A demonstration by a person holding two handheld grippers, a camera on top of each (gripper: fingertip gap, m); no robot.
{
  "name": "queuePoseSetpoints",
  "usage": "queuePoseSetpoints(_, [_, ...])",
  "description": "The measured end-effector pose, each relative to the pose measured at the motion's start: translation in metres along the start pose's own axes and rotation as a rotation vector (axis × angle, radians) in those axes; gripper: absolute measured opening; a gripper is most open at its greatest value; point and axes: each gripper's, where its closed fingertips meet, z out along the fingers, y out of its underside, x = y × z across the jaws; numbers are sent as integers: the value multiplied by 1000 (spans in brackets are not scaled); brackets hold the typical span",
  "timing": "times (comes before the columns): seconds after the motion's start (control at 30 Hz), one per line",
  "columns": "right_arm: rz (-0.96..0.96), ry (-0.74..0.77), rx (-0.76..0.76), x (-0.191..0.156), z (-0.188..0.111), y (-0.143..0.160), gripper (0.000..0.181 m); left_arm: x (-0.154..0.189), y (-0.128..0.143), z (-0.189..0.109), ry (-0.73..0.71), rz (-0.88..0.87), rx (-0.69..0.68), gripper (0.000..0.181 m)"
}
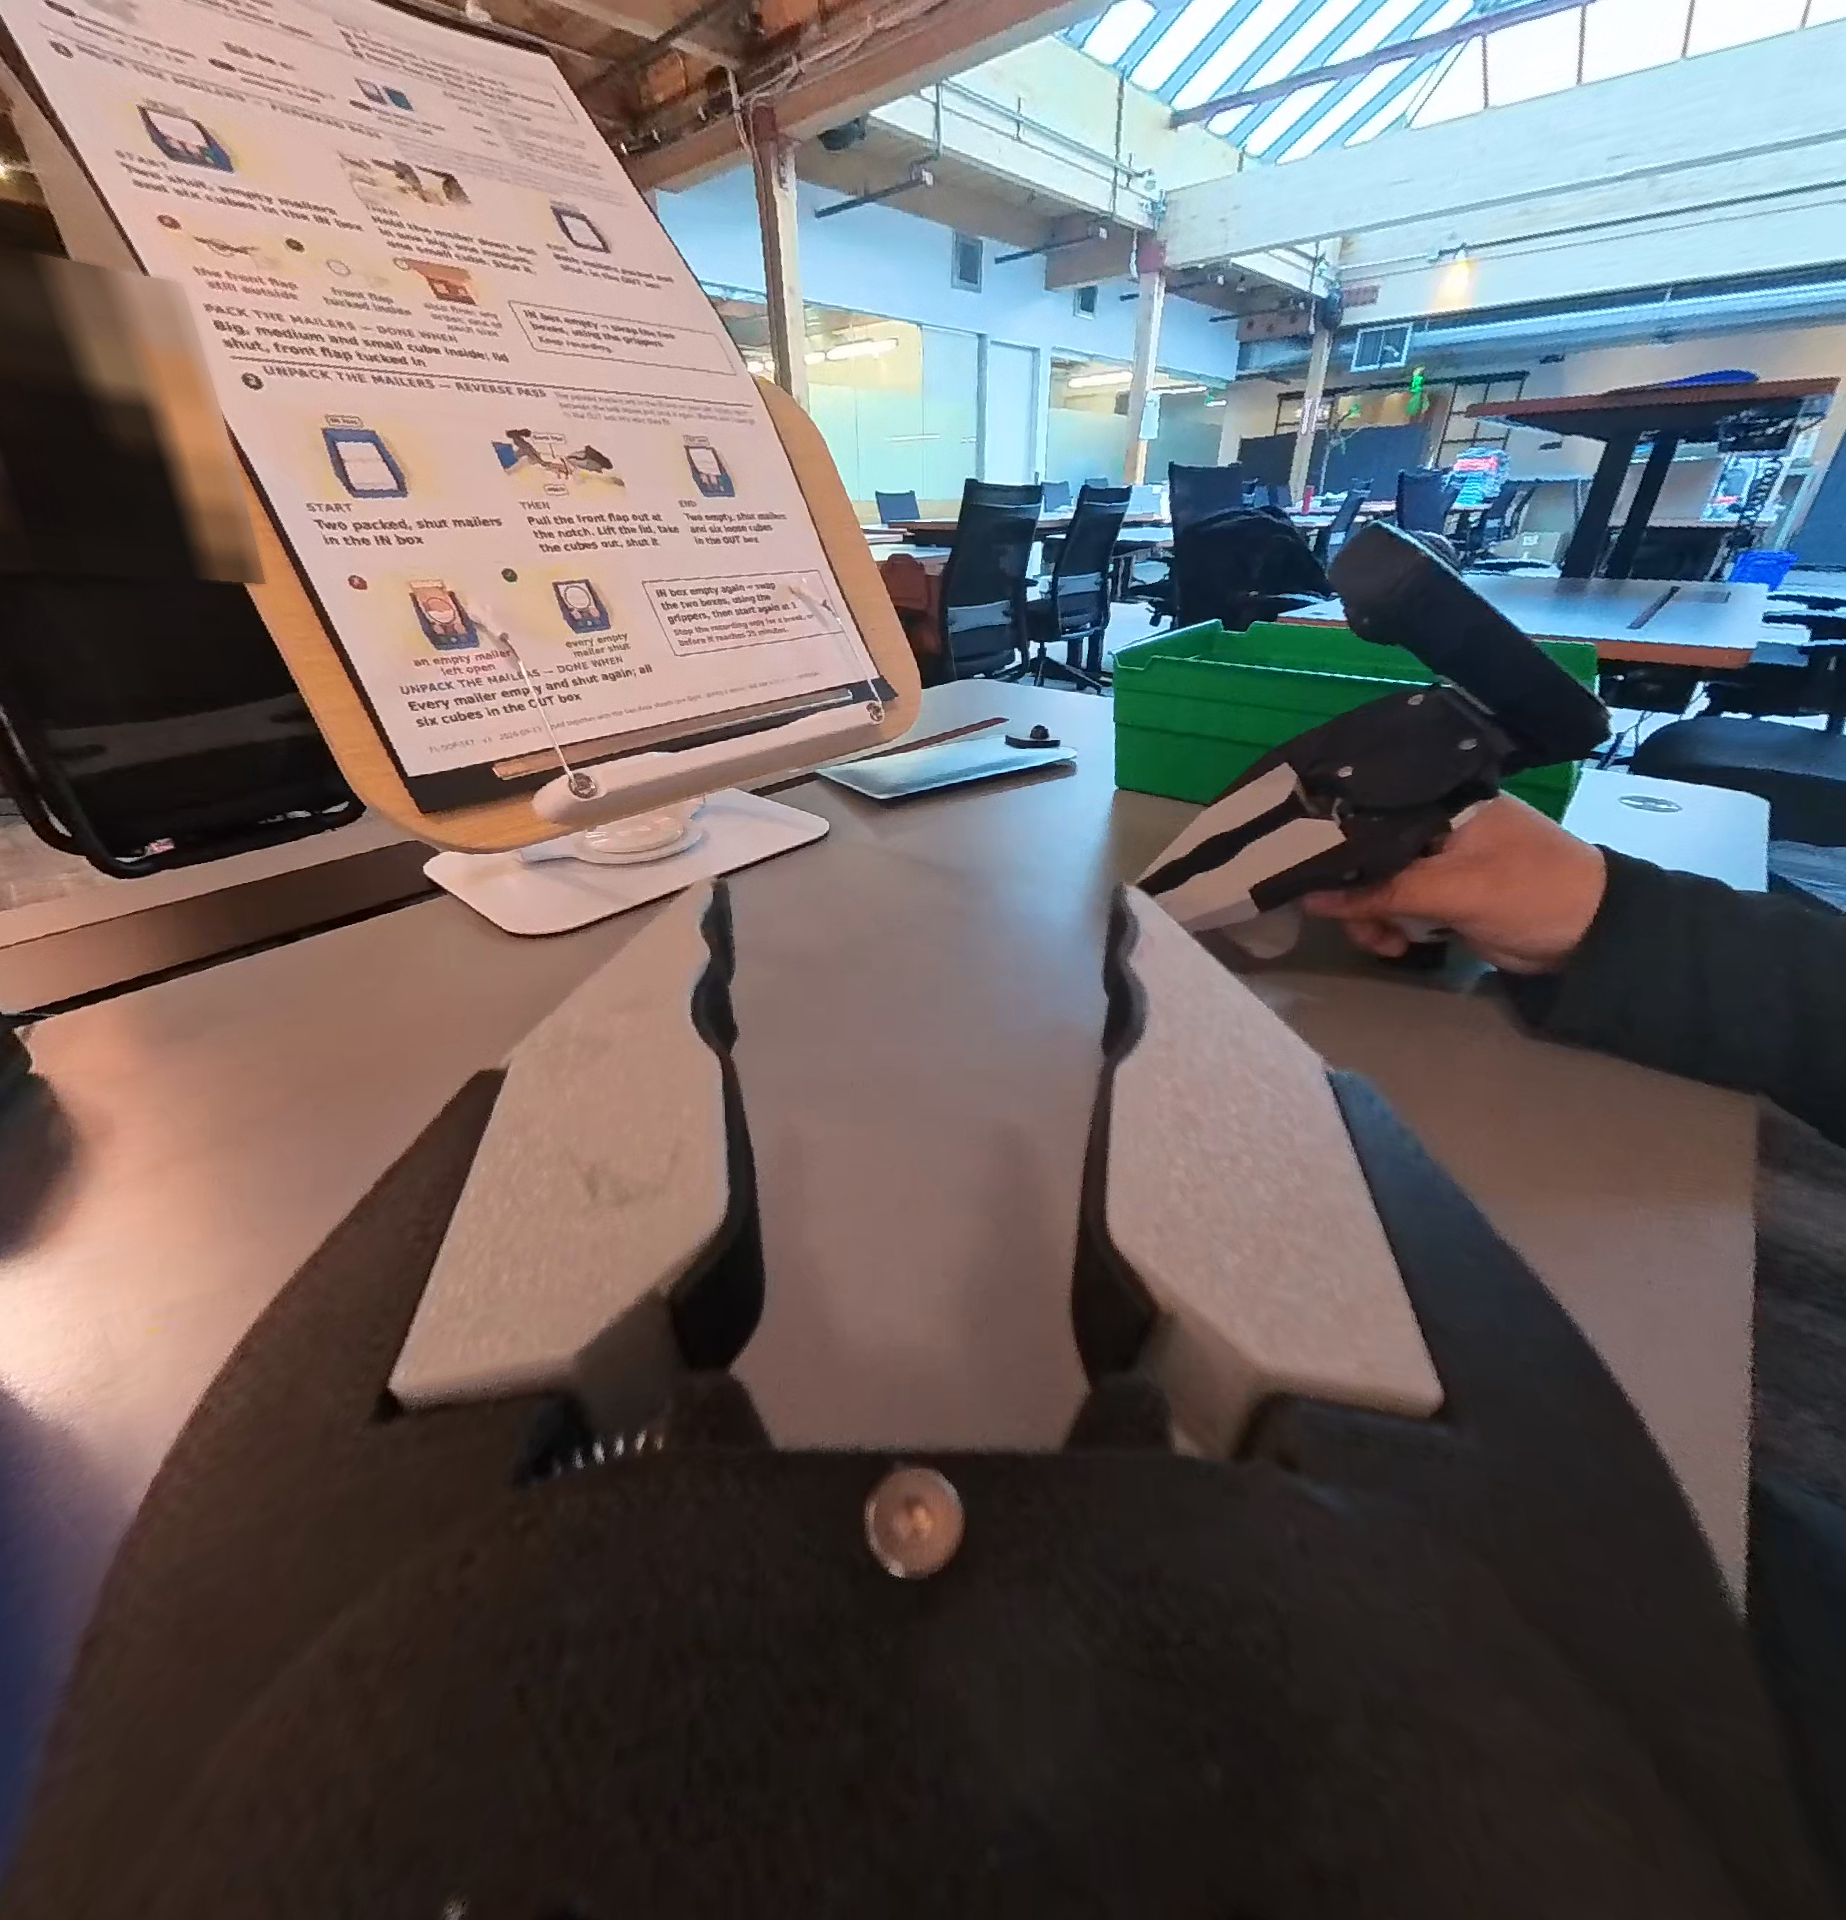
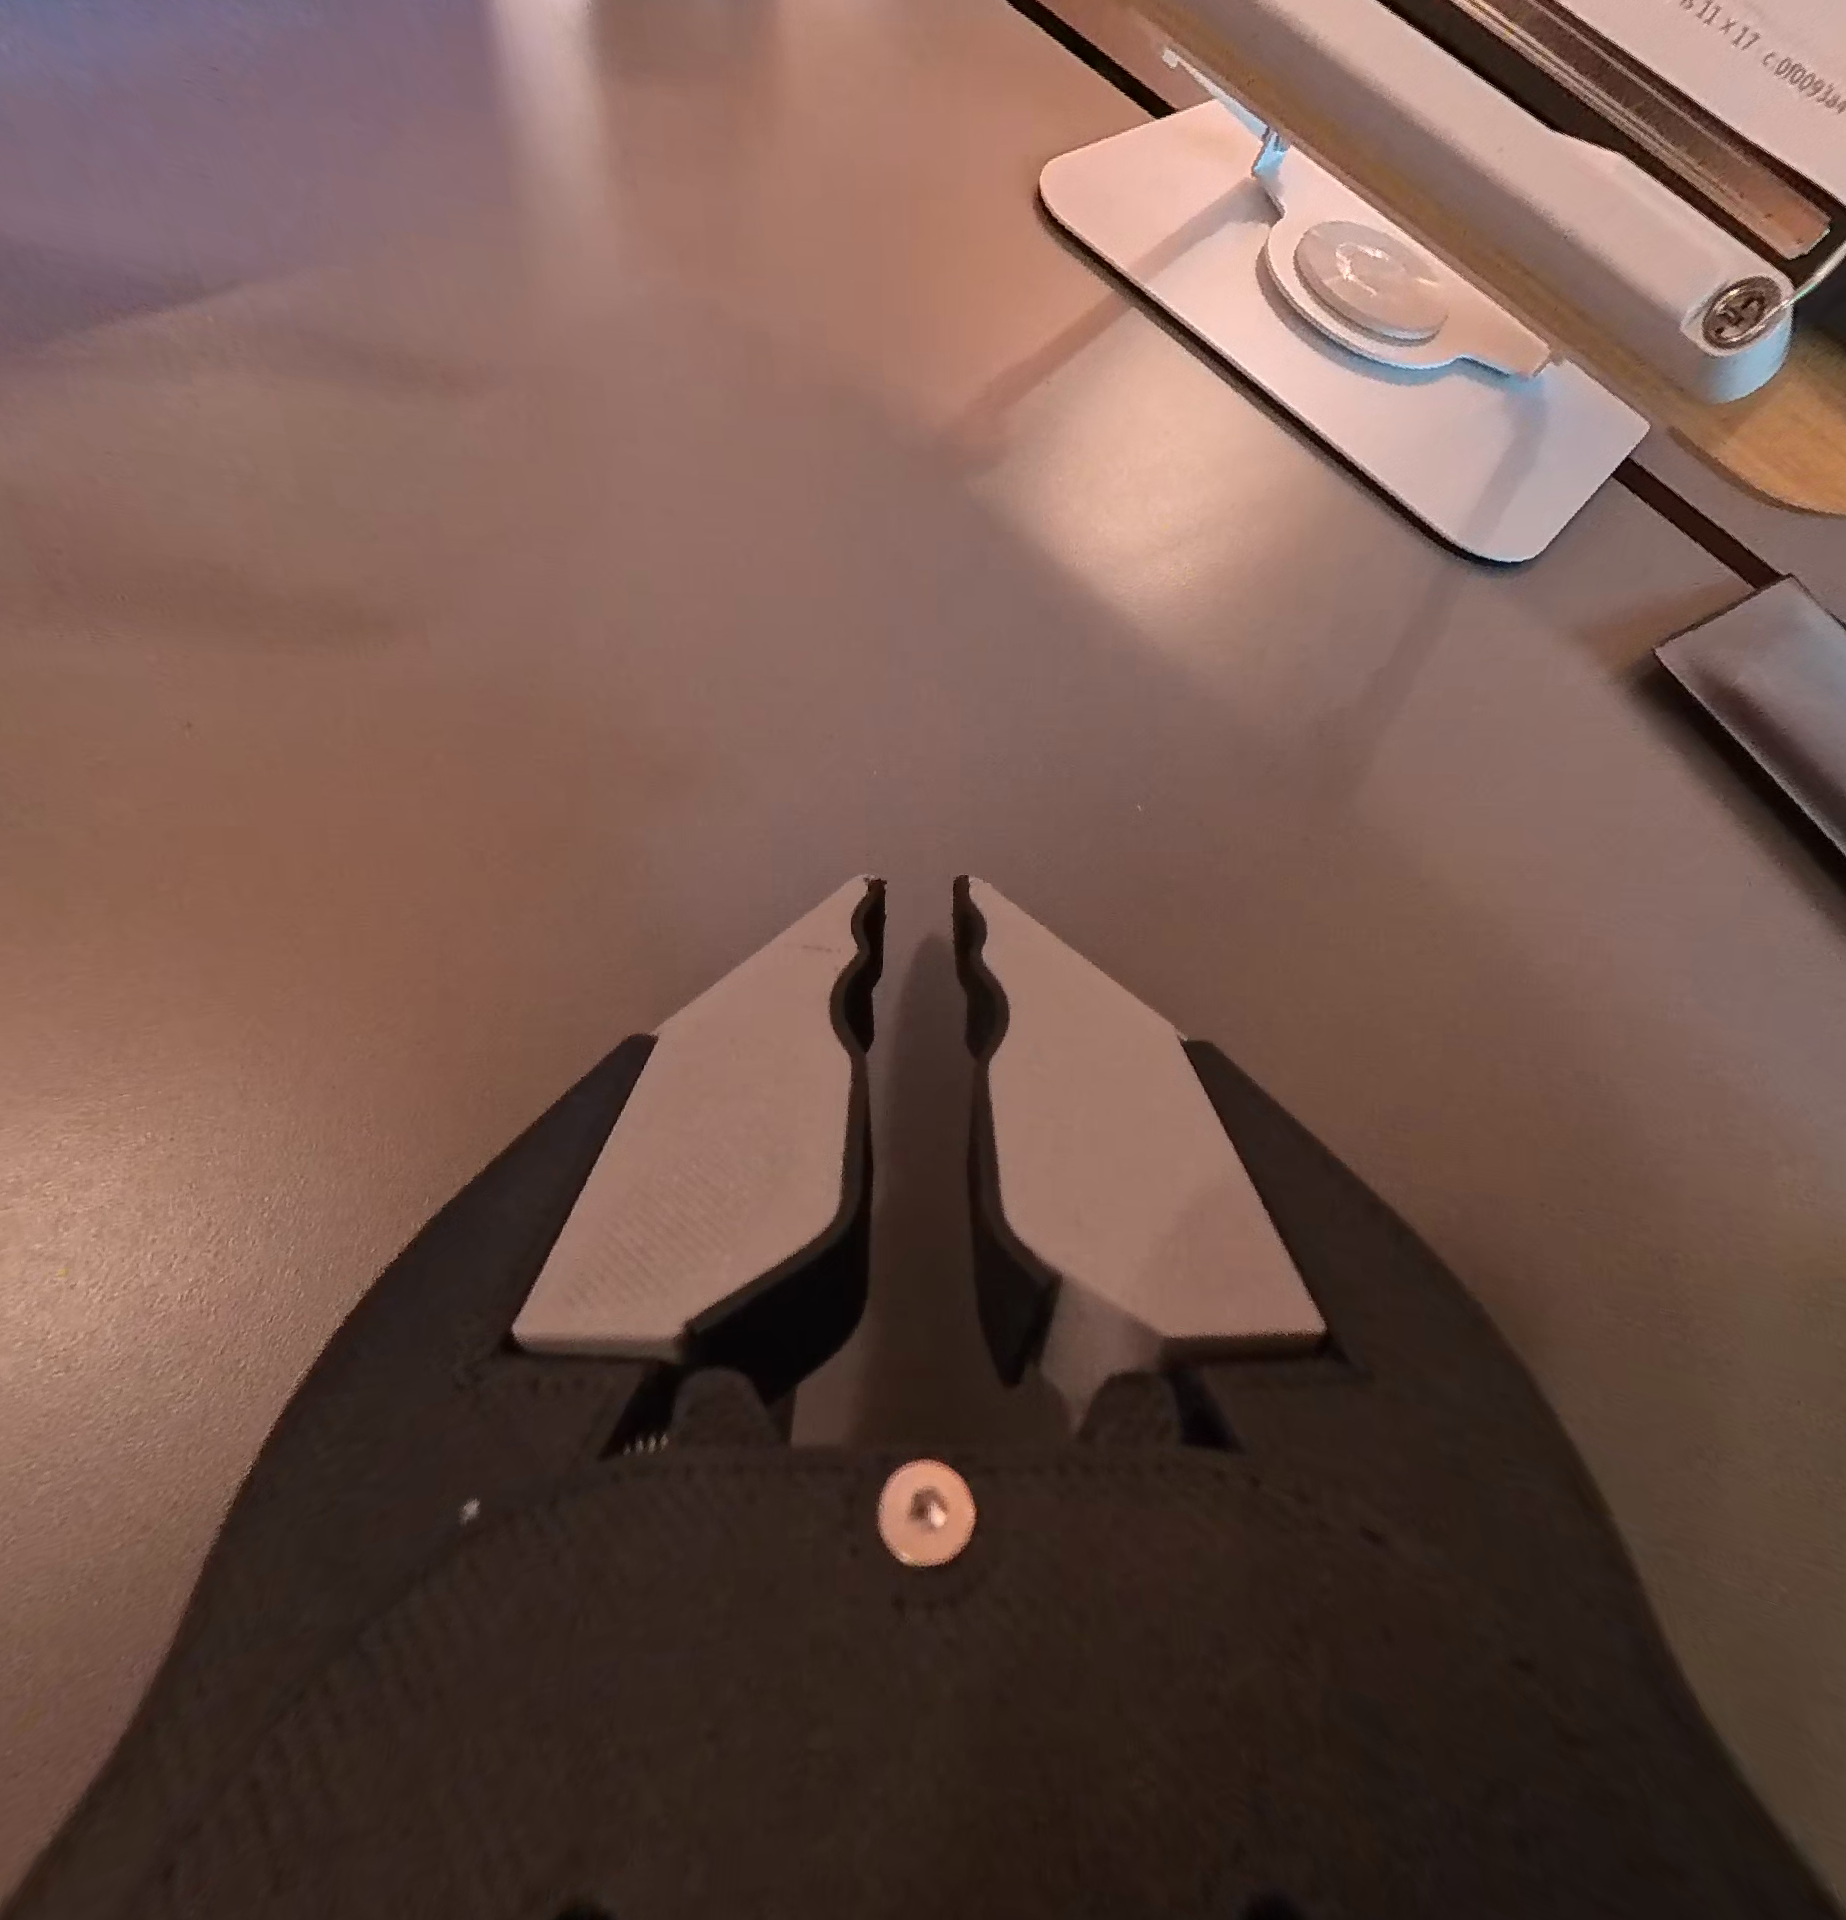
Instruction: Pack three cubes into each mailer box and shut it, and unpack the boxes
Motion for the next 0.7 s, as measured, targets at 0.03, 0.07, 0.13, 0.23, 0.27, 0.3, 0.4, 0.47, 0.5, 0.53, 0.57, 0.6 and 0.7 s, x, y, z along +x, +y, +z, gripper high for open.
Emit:
queuePoseSetpoints(0.03, [-3,1,-2,0,0,0,10,1,0,0,6,-1,-1,70])
queuePoseSetpoints(0.07, [-8,2,-4,-1,0,0,10,2,1,1,13,-3,-2,70])
queuePoseSetpoints(0.13, [-18,3,-12,-2,1,1,10,4,1,1,20,2,-5,70])
queuePoseSetpoints(0.23, [-28,7,-18,-2,2,2,9,6,3,3,25,8,-18,70])
queuePoseSetpoints(0.27, [-28,8,-18,-2,2,2,9,6,4,3,25,8,-23,70])
queuePoseSetpoints(0.3, [-27,8,-17,-2,2,2,9,5,5,4,21,11,-27,70])
queuePoseSetpoints(0.4, [-21,7,-12,-1,1,1,9,5,4,3,17,17,-26,71])
queuePoseSetpoints(0.47, [-19,7,-9,-1,1,1,9,4,1,1,13,19,-14,72])
queuePoseSetpoints(0.5, [-18,7,-8,-1,1,1,9,4,-2,-1,15,13,-9,73])
queuePoseSetpoints(0.53, [-17,8,-6,-1,1,1,9,3,-6,-3,24,6,-5,77])
queuePoseSetpoints(0.57, [-16,8,-5,-1,0,1,9,1,-12,-6,26,3,-3,80])
queuePoseSetpoints(0.6, [-15,9,-6,-1,0,1,9,-3,-20,-10,19,1,-1,82])
queuePoseSetpoints(0.7, [-17,9,-9,-1,1,1,9,-21,-63,-32,-3,11,57,91])
